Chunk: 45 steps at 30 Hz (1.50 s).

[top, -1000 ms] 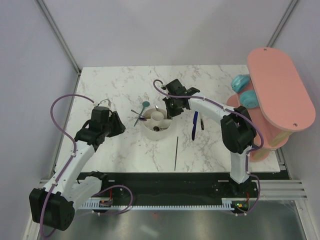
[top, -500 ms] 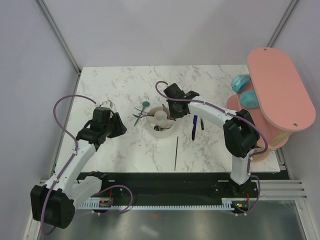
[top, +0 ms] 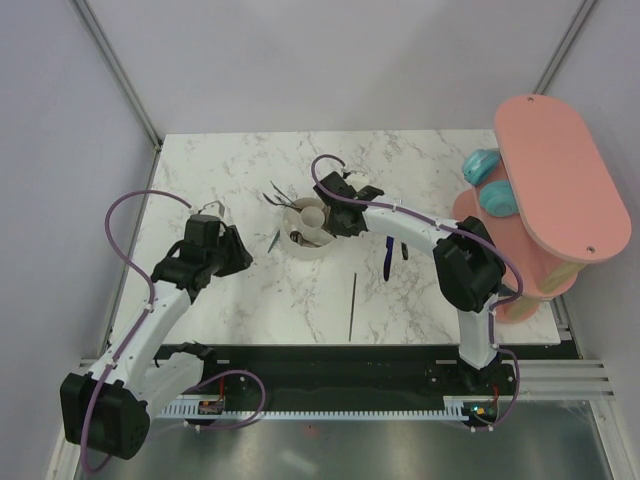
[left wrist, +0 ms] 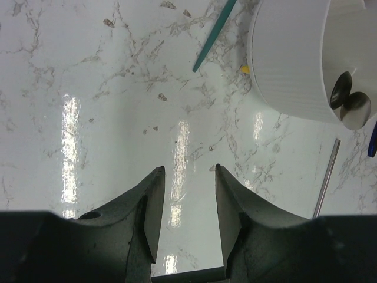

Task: Sort the eating utensils into containers
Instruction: Adjust the storage box at the center of the board.

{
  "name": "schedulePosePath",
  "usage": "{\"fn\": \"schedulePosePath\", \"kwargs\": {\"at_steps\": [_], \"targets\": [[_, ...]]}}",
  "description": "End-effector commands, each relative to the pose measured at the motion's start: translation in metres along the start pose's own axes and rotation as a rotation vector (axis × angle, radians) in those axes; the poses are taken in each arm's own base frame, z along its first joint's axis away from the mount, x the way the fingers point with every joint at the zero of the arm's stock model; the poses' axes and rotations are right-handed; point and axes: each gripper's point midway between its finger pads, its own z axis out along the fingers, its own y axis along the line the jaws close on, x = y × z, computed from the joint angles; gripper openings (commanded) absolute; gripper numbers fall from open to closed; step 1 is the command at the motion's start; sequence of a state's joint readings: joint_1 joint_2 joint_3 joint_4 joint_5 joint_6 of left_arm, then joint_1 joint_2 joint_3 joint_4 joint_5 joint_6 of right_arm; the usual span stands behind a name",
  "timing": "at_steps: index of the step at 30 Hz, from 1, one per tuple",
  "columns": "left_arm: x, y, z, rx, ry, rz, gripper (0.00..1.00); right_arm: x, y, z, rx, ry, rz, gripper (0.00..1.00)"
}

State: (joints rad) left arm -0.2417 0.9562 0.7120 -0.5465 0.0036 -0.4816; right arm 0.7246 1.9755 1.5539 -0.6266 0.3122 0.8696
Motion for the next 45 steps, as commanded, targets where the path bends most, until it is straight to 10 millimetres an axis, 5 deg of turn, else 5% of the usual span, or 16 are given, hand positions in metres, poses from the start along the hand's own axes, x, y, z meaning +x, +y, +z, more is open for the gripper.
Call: {"fn": "schedulePosePath", "kwargs": {"at_steps": [1,9,14,18,23,27,32,33,38,45], "targets": [[-0.009,0.001,-0.005,-0.009,-0.036,0.009,0.47,-0.015,-0.020,0.000,0.170,-0.123,0.077,0.00],[-0.006,0.001,-0.006,-0.005,-0.034,0.011,0.47,-0.036,-0.041,-0.034,0.247,-0.202,0.055,0.02],[-0.005,0.000,-0.003,-0.006,-0.028,-0.015,0.47,-0.029,-0.047,-0.033,0.274,-0.182,0.099,0.11],[-0.010,0.000,-0.003,-0.015,-0.038,-0.010,0.47,-0.014,-0.032,-0.027,0.268,-0.091,0.143,0.13],[-0.009,0.002,-0.004,-0.020,-0.039,-0.005,0.47,-0.001,-0.011,-0.033,0.238,-0.029,0.122,0.31],[-0.005,0.004,-0.002,-0.025,-0.030,-0.009,0.47,-0.004,0.008,-0.038,0.174,-0.021,0.125,0.33],[-0.011,0.006,0.001,-0.052,-0.037,-0.008,0.48,-0.014,0.010,-0.060,0.132,-0.042,0.142,0.43],[-0.012,0.007,0.003,-0.063,-0.029,-0.005,0.48,-0.016,0.005,-0.066,0.140,-0.046,0.143,0.50],[-0.036,0.001,0.010,-0.083,-0.057,0.012,0.48,-0.027,-0.026,-0.095,0.157,-0.054,0.173,0.51],[-0.060,-0.027,0.053,-0.012,0.002,0.067,0.49,-0.060,-0.081,-0.140,0.205,-0.199,0.196,0.51]]}}
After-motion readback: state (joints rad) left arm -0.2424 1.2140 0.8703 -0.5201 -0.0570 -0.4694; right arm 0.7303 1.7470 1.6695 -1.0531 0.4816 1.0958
